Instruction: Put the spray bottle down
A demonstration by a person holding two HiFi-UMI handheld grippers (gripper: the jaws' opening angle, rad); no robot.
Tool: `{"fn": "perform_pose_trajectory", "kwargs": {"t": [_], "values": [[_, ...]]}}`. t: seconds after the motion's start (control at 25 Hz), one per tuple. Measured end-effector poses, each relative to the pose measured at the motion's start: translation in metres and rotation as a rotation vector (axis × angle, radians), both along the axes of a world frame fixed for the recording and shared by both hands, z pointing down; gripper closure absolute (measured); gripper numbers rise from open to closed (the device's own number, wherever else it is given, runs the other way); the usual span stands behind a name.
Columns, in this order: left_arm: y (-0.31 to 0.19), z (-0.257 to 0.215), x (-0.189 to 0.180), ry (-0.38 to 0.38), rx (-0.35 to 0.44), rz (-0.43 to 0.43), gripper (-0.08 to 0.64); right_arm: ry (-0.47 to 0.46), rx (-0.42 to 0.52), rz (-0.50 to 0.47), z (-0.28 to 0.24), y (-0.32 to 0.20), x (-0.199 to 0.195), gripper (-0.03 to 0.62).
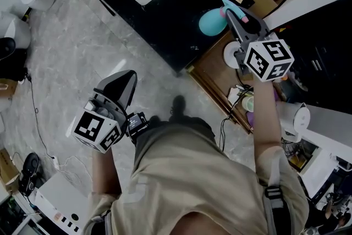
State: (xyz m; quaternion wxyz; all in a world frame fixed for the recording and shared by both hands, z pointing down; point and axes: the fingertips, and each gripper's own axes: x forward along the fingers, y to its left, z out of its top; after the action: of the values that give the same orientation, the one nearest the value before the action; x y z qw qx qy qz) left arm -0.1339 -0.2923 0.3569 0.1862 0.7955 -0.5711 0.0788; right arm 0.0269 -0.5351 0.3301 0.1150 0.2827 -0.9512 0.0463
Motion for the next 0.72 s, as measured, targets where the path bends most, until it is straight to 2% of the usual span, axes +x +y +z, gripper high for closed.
{"fn": "perform_pose_trajectory", "kwargs": {"t": [0.72], "values": [[-0.015,0.005,0.005,-0.003,-0.018,-0.008,0.551,0.048,0.01,0.049,0.017,-0.048,0.01,0.499]]}}
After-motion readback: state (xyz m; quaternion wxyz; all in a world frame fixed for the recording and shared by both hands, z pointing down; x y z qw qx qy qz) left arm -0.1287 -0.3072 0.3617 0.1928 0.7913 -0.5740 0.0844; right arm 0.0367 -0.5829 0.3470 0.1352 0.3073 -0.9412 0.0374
